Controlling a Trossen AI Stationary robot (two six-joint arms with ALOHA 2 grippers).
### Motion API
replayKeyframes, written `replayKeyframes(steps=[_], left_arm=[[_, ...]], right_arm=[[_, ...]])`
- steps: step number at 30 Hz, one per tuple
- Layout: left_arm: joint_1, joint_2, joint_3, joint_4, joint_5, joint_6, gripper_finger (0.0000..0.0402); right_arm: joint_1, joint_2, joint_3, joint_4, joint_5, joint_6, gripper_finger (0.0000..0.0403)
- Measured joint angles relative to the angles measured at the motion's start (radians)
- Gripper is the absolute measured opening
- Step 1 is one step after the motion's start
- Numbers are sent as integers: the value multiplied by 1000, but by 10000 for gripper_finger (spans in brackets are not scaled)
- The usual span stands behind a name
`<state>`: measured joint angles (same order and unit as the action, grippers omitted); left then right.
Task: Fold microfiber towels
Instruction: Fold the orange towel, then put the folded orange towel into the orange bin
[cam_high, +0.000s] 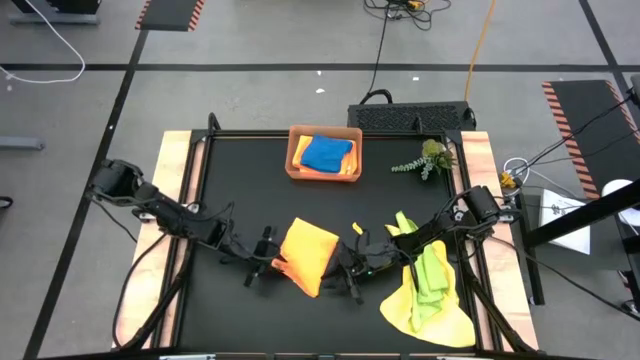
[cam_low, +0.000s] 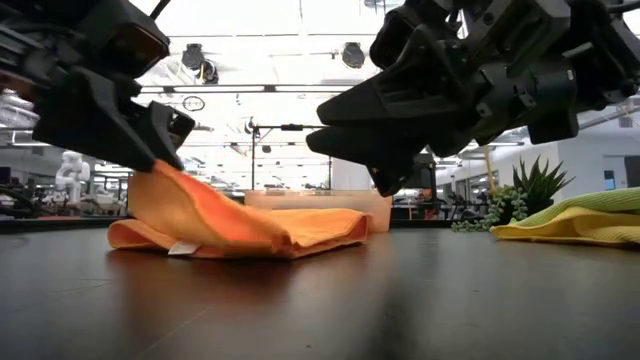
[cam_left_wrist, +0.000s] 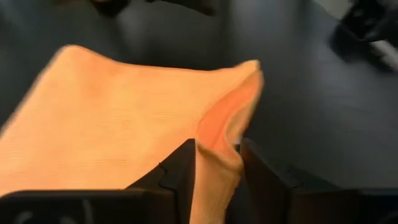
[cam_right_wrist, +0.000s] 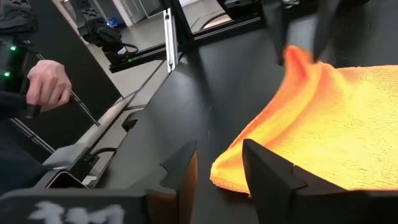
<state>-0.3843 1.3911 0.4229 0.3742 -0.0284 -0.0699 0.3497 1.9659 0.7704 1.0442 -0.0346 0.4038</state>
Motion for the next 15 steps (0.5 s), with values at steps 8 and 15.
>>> replayKeyframes(steps=[8,15], left_arm=[[-27,-17,3,24,-5,-38,137],[30,-108,63,-60,-35,-10,136]], right_arm=[[-47,-31,-3,-35,27,10,130],[-149,-153,-3,-264,113,19,130]])
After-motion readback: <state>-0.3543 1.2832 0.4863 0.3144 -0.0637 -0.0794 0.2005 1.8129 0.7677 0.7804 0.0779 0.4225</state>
